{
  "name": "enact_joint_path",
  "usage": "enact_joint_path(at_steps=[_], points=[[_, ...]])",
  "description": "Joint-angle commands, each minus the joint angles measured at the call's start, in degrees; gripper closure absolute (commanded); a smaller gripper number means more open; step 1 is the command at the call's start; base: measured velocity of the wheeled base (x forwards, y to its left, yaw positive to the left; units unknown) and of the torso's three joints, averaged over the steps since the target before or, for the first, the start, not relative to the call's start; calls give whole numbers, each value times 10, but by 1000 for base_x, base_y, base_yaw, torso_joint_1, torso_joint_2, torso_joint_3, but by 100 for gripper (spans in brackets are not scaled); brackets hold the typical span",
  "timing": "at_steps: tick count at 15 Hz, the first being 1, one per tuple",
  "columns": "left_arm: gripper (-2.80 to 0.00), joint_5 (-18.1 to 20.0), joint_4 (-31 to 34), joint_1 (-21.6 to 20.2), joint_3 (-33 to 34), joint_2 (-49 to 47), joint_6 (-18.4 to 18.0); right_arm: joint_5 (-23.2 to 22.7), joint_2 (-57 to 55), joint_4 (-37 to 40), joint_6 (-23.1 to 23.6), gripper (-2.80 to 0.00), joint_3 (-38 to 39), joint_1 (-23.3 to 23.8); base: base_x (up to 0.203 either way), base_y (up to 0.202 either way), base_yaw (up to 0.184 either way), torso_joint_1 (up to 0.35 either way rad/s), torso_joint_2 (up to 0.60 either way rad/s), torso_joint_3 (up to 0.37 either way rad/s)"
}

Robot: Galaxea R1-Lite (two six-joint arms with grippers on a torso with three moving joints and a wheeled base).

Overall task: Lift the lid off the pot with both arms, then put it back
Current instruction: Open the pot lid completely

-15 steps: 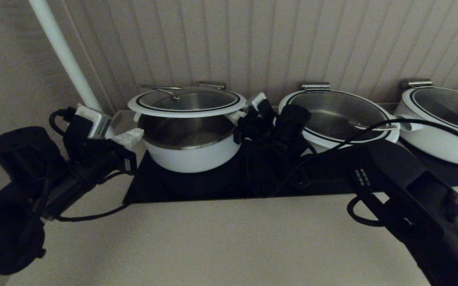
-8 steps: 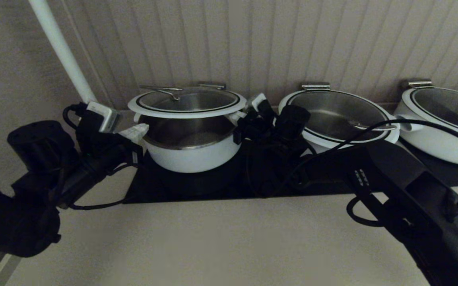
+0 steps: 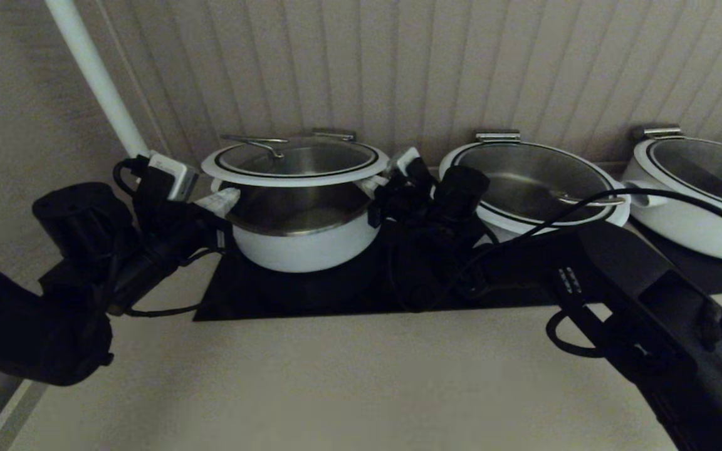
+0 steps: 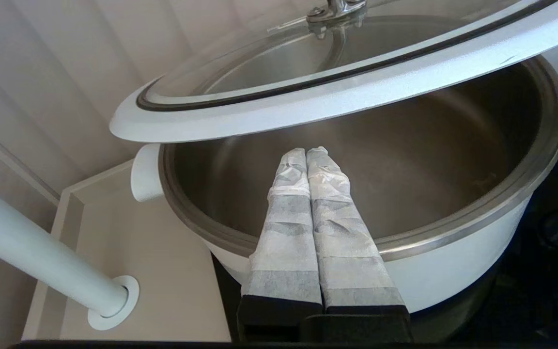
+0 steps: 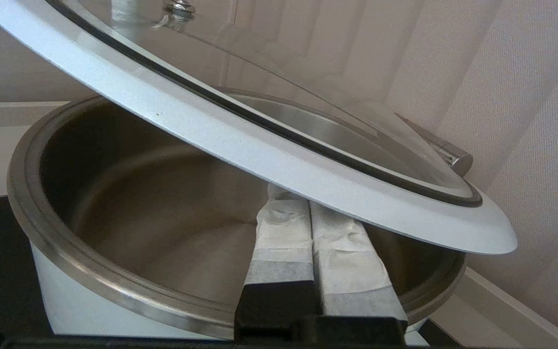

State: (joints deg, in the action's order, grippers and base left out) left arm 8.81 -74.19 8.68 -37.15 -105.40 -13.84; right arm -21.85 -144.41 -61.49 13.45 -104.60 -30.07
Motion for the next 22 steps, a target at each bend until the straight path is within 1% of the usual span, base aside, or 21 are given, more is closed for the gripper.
enact_joint_path(at_steps=[1,4,8,11,22], points=[[0,1,-4,0,-2,-7,-1,-1,1,-4,1,0,0,0,0,0,0,0,0,0],[0,1,-4,0,-18,-16,-1,-1,1,-5,1,0,0,-1,0,0,0,0,0,0],[0,0,-4,0,-23,-23,-1,-1,2,-4,1,0,0,0,0,0,0,0,0,0],[0,0,-2,0,-48,-27,-1,-1,1,-4,1,0,0,-1,0,0,0,0,0,0],[0,-1,-2,-1,-87,-41,1,-1,4,-5,1,0,-1,0,0,0,0,0,0,0]])
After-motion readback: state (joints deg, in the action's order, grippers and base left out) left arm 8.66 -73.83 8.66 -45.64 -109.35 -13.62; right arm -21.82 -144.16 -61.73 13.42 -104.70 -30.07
